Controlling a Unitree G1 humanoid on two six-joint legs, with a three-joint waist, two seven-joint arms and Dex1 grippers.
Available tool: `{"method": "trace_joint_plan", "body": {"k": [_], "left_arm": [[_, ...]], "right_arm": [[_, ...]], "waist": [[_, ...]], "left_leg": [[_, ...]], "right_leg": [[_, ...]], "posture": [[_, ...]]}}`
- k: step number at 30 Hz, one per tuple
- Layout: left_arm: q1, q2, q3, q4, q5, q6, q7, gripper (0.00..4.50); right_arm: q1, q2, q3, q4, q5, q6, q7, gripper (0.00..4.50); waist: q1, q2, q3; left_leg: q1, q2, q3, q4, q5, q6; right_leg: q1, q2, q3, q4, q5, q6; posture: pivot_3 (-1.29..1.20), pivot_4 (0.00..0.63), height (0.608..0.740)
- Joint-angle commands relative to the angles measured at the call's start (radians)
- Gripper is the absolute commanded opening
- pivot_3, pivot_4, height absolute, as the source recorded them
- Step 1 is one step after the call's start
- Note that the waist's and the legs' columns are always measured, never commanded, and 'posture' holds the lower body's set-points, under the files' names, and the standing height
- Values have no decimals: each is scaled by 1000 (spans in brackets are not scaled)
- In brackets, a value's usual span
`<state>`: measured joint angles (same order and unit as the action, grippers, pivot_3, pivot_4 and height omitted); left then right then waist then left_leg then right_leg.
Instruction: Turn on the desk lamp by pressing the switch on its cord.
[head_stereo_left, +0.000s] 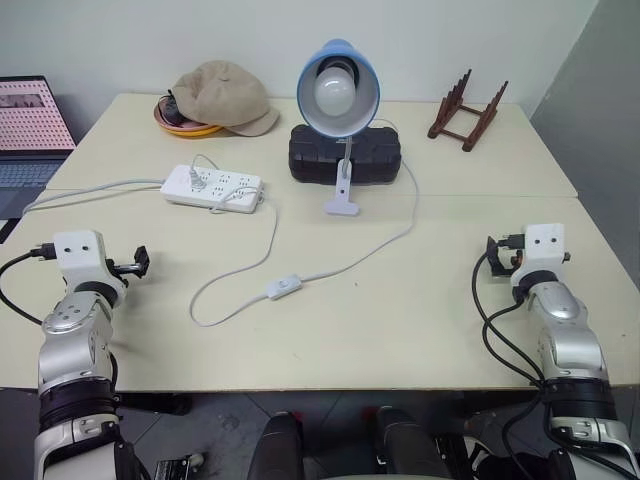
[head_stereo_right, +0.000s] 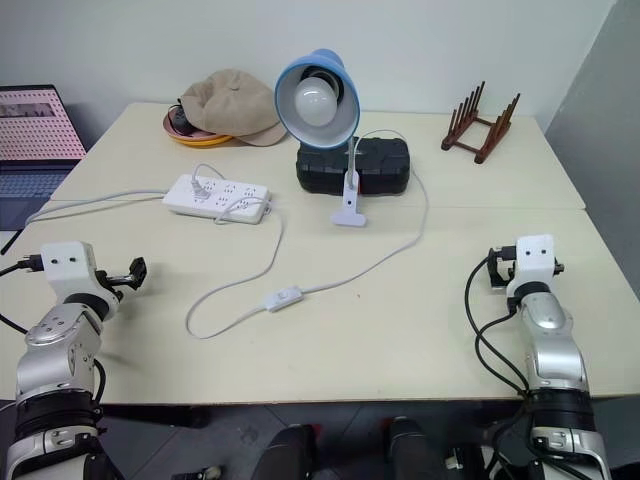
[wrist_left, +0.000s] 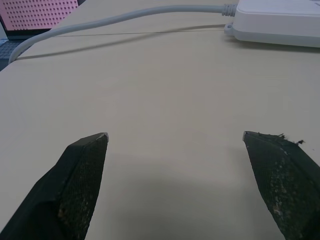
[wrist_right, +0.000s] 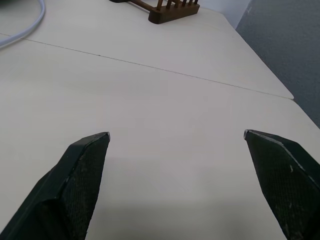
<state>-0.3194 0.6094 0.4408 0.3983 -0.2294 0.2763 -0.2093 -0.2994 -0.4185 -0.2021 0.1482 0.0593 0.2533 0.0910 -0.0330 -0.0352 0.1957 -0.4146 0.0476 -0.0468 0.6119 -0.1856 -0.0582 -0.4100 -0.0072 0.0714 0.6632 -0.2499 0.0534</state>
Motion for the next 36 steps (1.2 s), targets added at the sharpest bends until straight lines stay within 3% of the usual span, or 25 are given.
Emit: {"method": "trace_joint_plan", "body": {"k": [1, 8, 11, 15, 19, 23, 29, 36], "left_arm": [[2, 17, 28, -53, -21, 3, -14, 4489], [10, 59, 35, -79, -42, 26, -63, 4489], [10, 114, 3, -135, -82, 100, -182, 4489], [32, 227, -85, -285, -143, 204, -425, 4489], [46, 338, -214, -426, -181, 272, -654, 4489], [17, 363, -330, -498, -194, 295, -787, 4489], [10, 342, -488, -528, -125, 214, -888, 4489], [-61, 249, -599, -362, -3, 61, -903, 4489]], "right_arm": [[-21, -12, -14, -13, -8, -13, 1, 4500], [-10, -21, -16, -30, -7, -16, 15, 4500], [8, -48, -3, -73, 4, -15, 78, 4500], [45, -105, 45, -178, 103, 0, 314, 4500], [98, -247, 104, -372, 309, 169, 654, 4500], [130, -374, 153, -536, 464, 319, 848, 4500], [136, -381, 164, -647, 575, 454, 846, 4500], [194, -341, 160, -757, 604, 506, 745, 4500]], "waist": [[0, 0, 0], [0, 0, 0], [-2, 0, 0], [-2, 0, 0], [-2, 2, 1], [-1, 2, 1], [-2, 1, 1], [2, 1, 1]], "left_leg": [[0, 0, 0, 0, 0, 0], [0, 0, 0, 0, 0, 0], [0, 0, 0, 0, 0, 0], [-1, 0, 0, 0, 0, 0], [0, 0, 0, 0, 0, 0], [0, 1, 0, 0, 0, 0], [0, 1, 0, 0, 0, 0], [-2, 1, 0, 0, 0, 0]], "right_leg": [[0, 0, 0, 0, 0, 0], [0, 0, 0, 0, 0, 0], [0, 0, 0, 0, 0, 0], [0, 0, 0, -1, 0, 0], [0, 0, 0, 0, -1, -2], [0, 0, 0, 0, -4, -7], [0, 1, 0, 0, -5, -7], [-1, 1, 0, -1, -5, -7]], "posture": [[0, 150, 740], [0, 150, 740], [0, 150, 740], [0, 150, 740], [0, 150, 740], [0, 150, 740], [0, 150, 740], [0, 150, 740]]}}
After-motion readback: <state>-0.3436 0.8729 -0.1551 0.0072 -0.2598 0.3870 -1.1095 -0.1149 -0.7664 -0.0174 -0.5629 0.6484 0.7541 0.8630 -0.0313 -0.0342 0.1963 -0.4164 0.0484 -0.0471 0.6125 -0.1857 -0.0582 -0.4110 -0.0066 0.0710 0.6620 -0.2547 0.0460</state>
